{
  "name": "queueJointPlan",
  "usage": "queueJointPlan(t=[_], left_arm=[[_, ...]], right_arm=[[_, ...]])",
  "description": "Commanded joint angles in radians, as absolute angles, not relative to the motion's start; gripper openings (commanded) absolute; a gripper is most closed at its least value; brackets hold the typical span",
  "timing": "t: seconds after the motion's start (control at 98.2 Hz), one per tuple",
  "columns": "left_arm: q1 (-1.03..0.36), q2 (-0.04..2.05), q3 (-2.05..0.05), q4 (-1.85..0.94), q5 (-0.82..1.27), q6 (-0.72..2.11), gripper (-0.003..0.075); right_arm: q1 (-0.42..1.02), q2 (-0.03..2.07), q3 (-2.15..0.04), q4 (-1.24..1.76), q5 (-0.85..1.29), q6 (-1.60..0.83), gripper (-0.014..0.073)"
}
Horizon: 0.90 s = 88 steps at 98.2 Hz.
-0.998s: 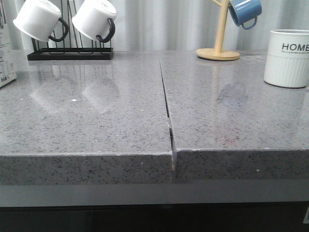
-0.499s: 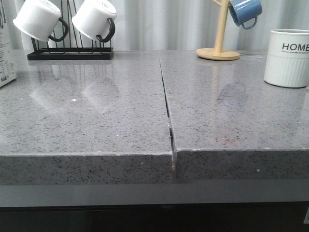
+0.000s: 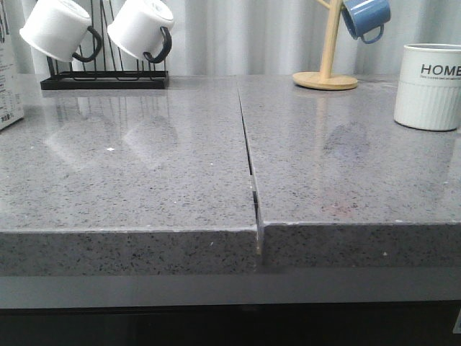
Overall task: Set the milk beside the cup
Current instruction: 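Grasp the white HOME mug by its handle with the right gripper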
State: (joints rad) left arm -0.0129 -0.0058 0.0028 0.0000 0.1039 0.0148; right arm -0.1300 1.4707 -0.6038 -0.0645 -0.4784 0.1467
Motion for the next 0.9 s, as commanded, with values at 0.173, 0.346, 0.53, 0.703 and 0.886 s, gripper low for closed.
queueJointPlan(t=[0.173,0.346,0.53,0.703,0.886], left_arm=[[-0.008,-0.038,0.043,-0.013,0.019,0.011,-0.0021],[-0.008,-0.038,0.043,-0.013,0.019,0.011,-0.0021],[-0.008,-0.038,0.043,-0.013,0.019,0.011,-0.0021],[-0.008,-0.038,0.043,-0.013,0.019,0.011,-0.0021],[-0.008,-0.038,0.043,-0.013,0.019,0.011,-0.0021]], right_arm=[[-0.145,1.533,-0.693,-0.069,-0.595,0.131,0.039],[-0.147,1.604,-0.753,-0.069,-0.595,0.131,0.0388],[-0.147,1.652,-0.807,-0.069,-0.586,0.131,0.0146],[-0.147,1.654,-0.81,-0.069,-0.588,0.131,-0.0072],[-0.139,1.643,-0.81,-0.099,-0.573,0.131,-0.0064]])
